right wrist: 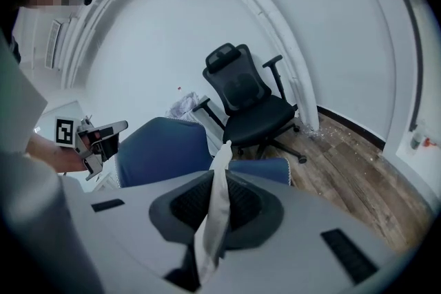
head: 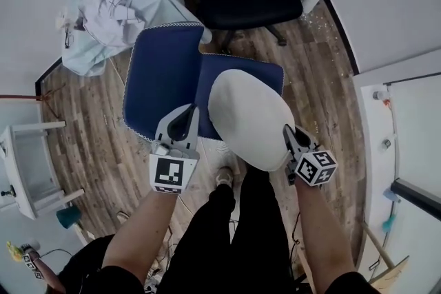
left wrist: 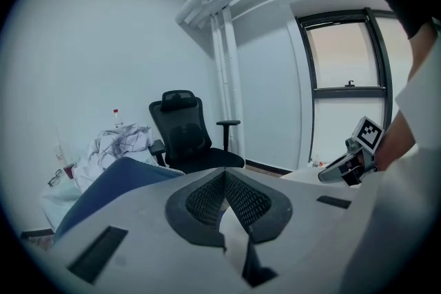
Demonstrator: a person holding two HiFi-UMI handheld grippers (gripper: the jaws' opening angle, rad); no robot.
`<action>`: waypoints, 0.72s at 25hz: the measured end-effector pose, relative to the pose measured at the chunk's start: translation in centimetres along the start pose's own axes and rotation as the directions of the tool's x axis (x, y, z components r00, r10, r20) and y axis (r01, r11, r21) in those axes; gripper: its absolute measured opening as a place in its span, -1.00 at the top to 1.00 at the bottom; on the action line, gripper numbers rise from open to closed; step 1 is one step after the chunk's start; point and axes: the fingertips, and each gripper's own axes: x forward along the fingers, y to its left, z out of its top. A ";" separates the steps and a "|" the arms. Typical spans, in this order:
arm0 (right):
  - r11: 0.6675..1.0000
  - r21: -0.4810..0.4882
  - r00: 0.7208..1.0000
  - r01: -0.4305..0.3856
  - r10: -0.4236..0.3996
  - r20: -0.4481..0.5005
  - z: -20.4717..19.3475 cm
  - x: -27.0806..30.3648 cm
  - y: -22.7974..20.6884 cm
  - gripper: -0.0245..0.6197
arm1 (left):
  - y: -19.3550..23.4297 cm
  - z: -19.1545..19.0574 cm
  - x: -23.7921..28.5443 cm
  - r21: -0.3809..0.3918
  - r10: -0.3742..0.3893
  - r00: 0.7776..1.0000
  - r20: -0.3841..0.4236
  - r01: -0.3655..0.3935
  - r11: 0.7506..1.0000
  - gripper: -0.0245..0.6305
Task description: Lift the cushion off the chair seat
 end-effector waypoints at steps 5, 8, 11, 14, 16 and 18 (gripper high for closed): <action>0.998 -0.061 0.999 -0.027 0.029 0.024 2.6 -1.2 2.3 0.80 | 1.2 0.8 -1.6 -0.013 0.034 0.999 -0.003 -0.034 0.999 0.91; 0.996 -0.086 0.999 -0.029 0.032 0.035 4.3 -1.8 3.1 0.80 | 1.6 1.2 -2.3 -0.019 0.046 0.999 -0.004 -0.046 0.999 0.91; 0.994 -0.105 0.998 -0.031 0.036 0.043 6.0 -2.3 3.9 0.80 | 2.1 2.4 -2.9 -0.018 0.054 0.998 0.008 -0.054 0.998 0.91; 0.993 -0.117 0.998 -0.027 0.033 0.055 7.6 -3.0 4.7 0.80 | 2.7 3.8 -3.5 -0.022 0.070 0.997 0.028 -0.069 0.997 0.91; 0.992 -0.123 0.997 -0.023 0.031 0.064 8.6 -3.5 5.0 0.80 | 3.0 4.7 -3.8 -0.019 0.075 0.996 0.042 -0.075 0.997 0.91; 0.991 -0.131 0.997 -0.020 0.030 0.077 9.9 -3.9 5.2 0.80 | 3.4 5.6 -4.0 -0.012 0.079 0.995 0.054 -0.079 0.997 0.91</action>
